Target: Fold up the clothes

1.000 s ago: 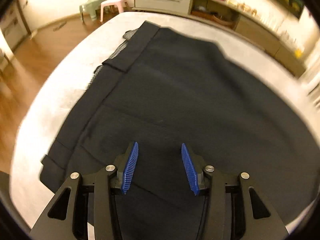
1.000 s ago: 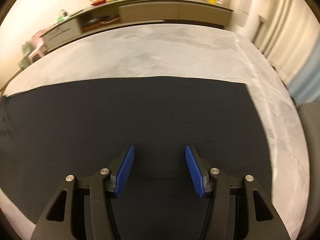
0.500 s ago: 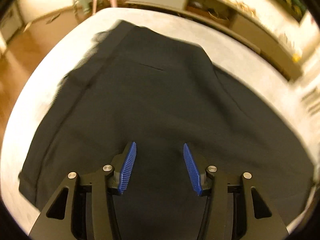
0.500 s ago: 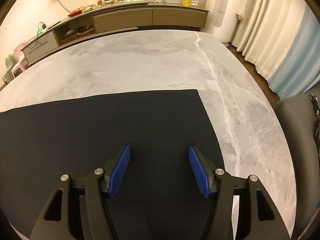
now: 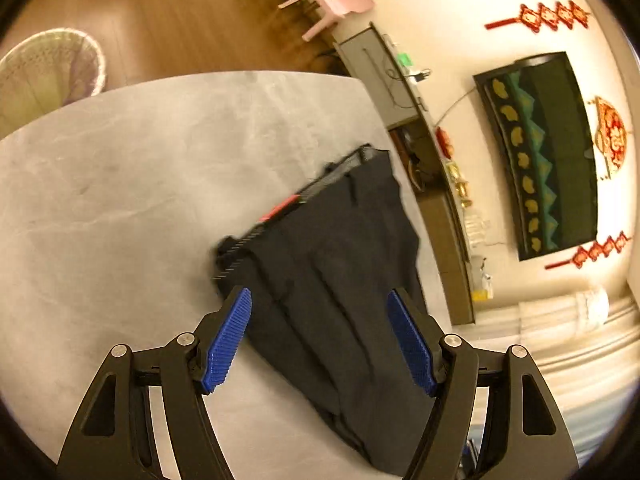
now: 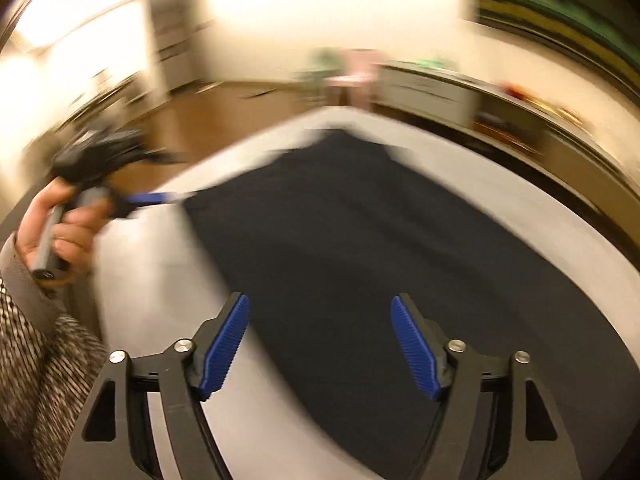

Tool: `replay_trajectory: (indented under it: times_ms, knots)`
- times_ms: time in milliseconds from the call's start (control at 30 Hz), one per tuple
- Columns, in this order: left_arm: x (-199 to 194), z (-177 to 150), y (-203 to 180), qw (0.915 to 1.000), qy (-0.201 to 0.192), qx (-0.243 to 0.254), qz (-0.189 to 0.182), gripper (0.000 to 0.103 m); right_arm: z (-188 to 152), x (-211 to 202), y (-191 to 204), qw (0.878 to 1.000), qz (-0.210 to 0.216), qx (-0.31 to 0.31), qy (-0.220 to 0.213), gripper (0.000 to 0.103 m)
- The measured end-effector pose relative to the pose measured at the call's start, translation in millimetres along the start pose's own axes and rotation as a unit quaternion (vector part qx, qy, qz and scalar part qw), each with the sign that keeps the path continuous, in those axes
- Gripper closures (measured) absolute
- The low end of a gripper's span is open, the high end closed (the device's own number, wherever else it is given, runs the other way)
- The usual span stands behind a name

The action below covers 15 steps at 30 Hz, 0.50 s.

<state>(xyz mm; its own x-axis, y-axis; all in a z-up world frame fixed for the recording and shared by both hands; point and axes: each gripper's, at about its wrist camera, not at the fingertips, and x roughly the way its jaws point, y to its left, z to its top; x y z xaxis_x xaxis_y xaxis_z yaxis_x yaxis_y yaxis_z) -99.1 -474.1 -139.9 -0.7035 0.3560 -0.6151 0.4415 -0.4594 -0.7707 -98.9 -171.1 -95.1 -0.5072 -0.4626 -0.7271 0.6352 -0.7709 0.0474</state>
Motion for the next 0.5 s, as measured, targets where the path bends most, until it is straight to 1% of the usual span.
replay_trajectory:
  times_ms: [100, 133, 167, 200, 233, 300, 333, 367, 400, 433, 467, 500]
  knots:
    - [-16, -5, 11, 0.9991, 0.010, -0.018, -0.037, 0.029, 30, 67, 83, 0.995, 0.024, -0.098, 0.024, 0.025]
    - [-26, -14, 14, 0.9987, 0.011, -0.023, -0.045, 0.029, 32, 80, 93, 0.993, 0.021, -0.114, 0.031, 0.025]
    - [-38, -27, 16, 0.9984, 0.010, -0.027, -0.050, 0.029, 33, 97, 98, 0.991, 0.014, -0.127, 0.043, 0.025]
    - [-42, -33, 17, 0.9980, 0.012, -0.030, -0.054, 0.029, 35, 115, 104, 0.989, 0.006, -0.139, 0.055, 0.025]
    - [-38, -32, 19, 0.9975, 0.015, -0.034, -0.059, 0.029, 36, 132, 109, 0.986, -0.002, -0.152, 0.068, 0.025]
    - [-35, -31, 21, 0.9966, 0.021, -0.038, -0.070, 0.029, 38, 163, 107, 0.983, -0.010, -0.155, 0.099, 0.025]
    - [-34, -31, 22, 0.9961, 0.023, -0.040, -0.075, 0.029, 38, 172, 104, 0.982, -0.017, -0.154, 0.109, 0.025]
    - [-33, -30, 23, 0.9959, 0.023, -0.041, -0.078, 0.028, 43, 178, 99, 0.984, -0.014, -0.139, 0.109, 0.026]
    - [-33, -30, 24, 0.9958, 0.022, -0.041, -0.079, 0.026, 49, 184, 94, 0.986, -0.010, -0.123, 0.108, 0.035]
    - [-31, -30, 26, 0.9957, 0.022, -0.043, -0.079, 0.026, 53, 186, 89, 0.988, -0.013, -0.112, 0.108, 0.047]
    - [-28, -31, 28, 0.9956, 0.024, -0.045, -0.078, 0.026, 60, 189, 82, 0.988, -0.017, -0.103, 0.113, 0.071]
    - [-25, -32, 29, 0.9955, 0.025, -0.048, -0.077, 0.026, 66, 190, 76, 0.989, -0.012, -0.087, 0.116, 0.087]
